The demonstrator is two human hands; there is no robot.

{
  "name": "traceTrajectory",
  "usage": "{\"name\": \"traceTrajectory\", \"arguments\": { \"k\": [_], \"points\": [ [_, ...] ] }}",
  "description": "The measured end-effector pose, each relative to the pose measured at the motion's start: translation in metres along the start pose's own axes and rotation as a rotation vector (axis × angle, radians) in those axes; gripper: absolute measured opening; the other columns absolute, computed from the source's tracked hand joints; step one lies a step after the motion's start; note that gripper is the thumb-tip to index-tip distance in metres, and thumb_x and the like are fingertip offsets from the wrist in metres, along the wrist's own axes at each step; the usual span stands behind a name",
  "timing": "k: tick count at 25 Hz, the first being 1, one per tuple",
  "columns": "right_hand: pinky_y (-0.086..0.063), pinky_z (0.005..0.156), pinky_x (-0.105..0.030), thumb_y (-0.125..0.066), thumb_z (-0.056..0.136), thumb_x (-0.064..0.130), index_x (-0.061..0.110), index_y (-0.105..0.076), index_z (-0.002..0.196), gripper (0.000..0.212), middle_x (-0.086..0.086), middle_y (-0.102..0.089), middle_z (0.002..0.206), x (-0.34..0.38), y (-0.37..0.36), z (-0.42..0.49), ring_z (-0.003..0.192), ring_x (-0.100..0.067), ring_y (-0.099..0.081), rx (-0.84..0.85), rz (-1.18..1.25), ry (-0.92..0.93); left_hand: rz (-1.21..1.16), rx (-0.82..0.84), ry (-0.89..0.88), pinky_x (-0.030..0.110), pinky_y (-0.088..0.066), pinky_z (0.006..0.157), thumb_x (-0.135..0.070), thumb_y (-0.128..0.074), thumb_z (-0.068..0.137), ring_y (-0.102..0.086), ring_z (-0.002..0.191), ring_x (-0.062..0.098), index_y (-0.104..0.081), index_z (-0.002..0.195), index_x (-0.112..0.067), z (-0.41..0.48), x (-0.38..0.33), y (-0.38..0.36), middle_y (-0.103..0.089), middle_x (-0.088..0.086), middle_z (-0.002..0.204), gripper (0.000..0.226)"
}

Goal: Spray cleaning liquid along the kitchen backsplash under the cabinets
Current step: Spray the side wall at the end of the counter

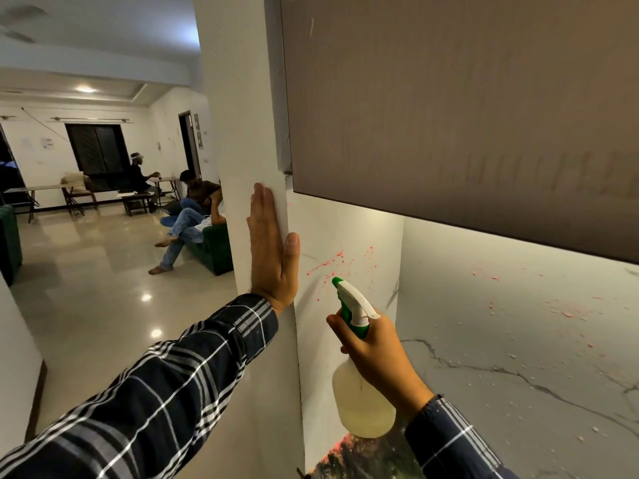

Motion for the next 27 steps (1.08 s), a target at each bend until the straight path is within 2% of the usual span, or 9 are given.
{"name": "traceTrajectory", "arguments": {
  "k": [2, 4, 6, 11, 14, 18, 21, 24, 27],
  "points": [
    [-0.053, 0.061, -0.013, -0.064, 0.090, 0.046, 0.044, -0.049, 0.100, 0.018, 0.006, -0.067, 0.090, 0.001, 0.001, 0.001, 0.072, -0.014, -0.066, -0.015, 0.018, 0.003, 0.001, 0.005, -0.001, 0.071, -0.019, 0.122, -0.069, -0.017, 0.104, -0.010, 0.161, 0.031, -0.001, 0.162, -0.019, 0.000, 0.000, 0.000, -0.006, 0.011, 0.174, 0.078],
    [-0.054, 0.063, -0.014, -0.064, 0.088, 0.050, 0.042, -0.048, 0.109, 0.027, 0.011, -0.067, 0.099, 0.001, -0.001, 0.001, 0.075, -0.013, -0.067, 0.029, -0.005, -0.007, 0.002, 0.005, -0.002, 0.071, -0.019, 0.122, -0.068, -0.017, 0.104, -0.010, 0.161, 0.031, -0.001, 0.163, -0.020, 0.000, 0.001, 0.000, -0.005, 0.010, 0.174, 0.078],
    [-0.058, 0.070, -0.022, -0.064, 0.089, 0.050, 0.040, -0.047, 0.114, 0.032, 0.010, -0.065, 0.097, -0.005, -0.004, 0.000, 0.079, -0.014, -0.066, 0.015, -0.060, 0.009, -0.008, 0.005, -0.003, 0.071, -0.019, 0.122, -0.069, -0.017, 0.104, -0.010, 0.161, 0.031, 0.000, 0.163, -0.021, 0.000, 0.001, 0.000, -0.005, 0.010, 0.174, 0.078],
    [-0.062, 0.072, -0.033, -0.064, 0.091, 0.047, 0.042, -0.047, 0.100, 0.020, -0.001, -0.064, 0.087, -0.019, -0.001, -0.006, 0.079, -0.023, -0.067, 0.017, -0.091, -0.020, -0.020, -0.004, -0.006, 0.070, -0.018, 0.122, -0.069, -0.018, 0.104, -0.009, 0.161, 0.031, -0.001, 0.163, -0.021, -0.001, 0.000, 0.000, -0.005, 0.011, 0.174, 0.078],
    [-0.056, 0.065, -0.023, -0.064, 0.091, 0.046, 0.040, -0.047, 0.105, 0.023, 0.004, -0.062, 0.087, -0.020, -0.002, -0.005, 0.077, -0.018, -0.064, -0.031, -0.113, -0.025, -0.017, -0.008, -0.008, 0.071, -0.019, 0.122, -0.068, -0.018, 0.104, -0.010, 0.161, 0.031, -0.002, 0.163, -0.020, 0.000, 0.001, -0.001, -0.006, 0.012, 0.174, 0.077],
    [-0.062, 0.075, -0.032, -0.063, 0.092, 0.047, 0.030, -0.051, 0.127, 0.041, 0.006, -0.062, 0.095, -0.011, 0.000, 0.010, 0.084, -0.019, -0.066, -0.092, -0.090, 0.001, -0.033, -0.013, -0.016, 0.072, -0.021, 0.121, -0.068, -0.019, 0.104, -0.010, 0.161, 0.032, -0.001, 0.163, -0.020, -0.001, 0.003, -0.001, -0.006, 0.011, 0.174, 0.077],
    [-0.058, 0.072, -0.028, -0.062, 0.094, 0.044, 0.024, -0.050, 0.137, 0.049, 0.001, -0.064, 0.099, -0.007, 0.005, 0.027, 0.085, -0.022, -0.067, -0.175, -0.047, -0.044, -0.033, -0.016, -0.018, 0.072, -0.021, 0.121, -0.067, -0.019, 0.105, -0.011, 0.161, 0.032, -0.001, 0.163, -0.021, 0.000, 0.003, -0.001, -0.006, 0.010, 0.174, 0.077],
    [-0.058, 0.076, -0.028, -0.063, 0.093, 0.046, 0.022, -0.049, 0.140, 0.054, -0.002, -0.066, 0.107, -0.008, 0.006, 0.037, 0.090, -0.023, -0.068, -0.159, -0.043, -0.044, -0.039, -0.020, -0.015, 0.072, -0.023, 0.120, -0.068, -0.019, 0.105, -0.011, 0.161, 0.032, -0.001, 0.164, -0.023, -0.001, 0.005, -0.002, -0.006, 0.008, 0.174, 0.076],
    [-0.054, 0.070, -0.022, -0.064, 0.094, 0.041, 0.020, -0.051, 0.137, 0.050, -0.002, -0.065, 0.102, -0.009, 0.011, 0.039, 0.087, -0.023, -0.066, -0.197, -0.038, -0.047, -0.039, -0.023, -0.017, 0.072, -0.023, 0.120, -0.068, -0.019, 0.104, -0.012, 0.160, 0.032, -0.002, 0.163, -0.021, 0.000, 0.005, -0.002, -0.006, 0.009, 0.174, 0.077]
  ]
}}
Point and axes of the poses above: each hand's wrist, its own z-axis towards the middle knuckle, its own y-axis out of the back of the hand, x = y × z, the point moved 2 cm from there along z, towards the middle knuckle
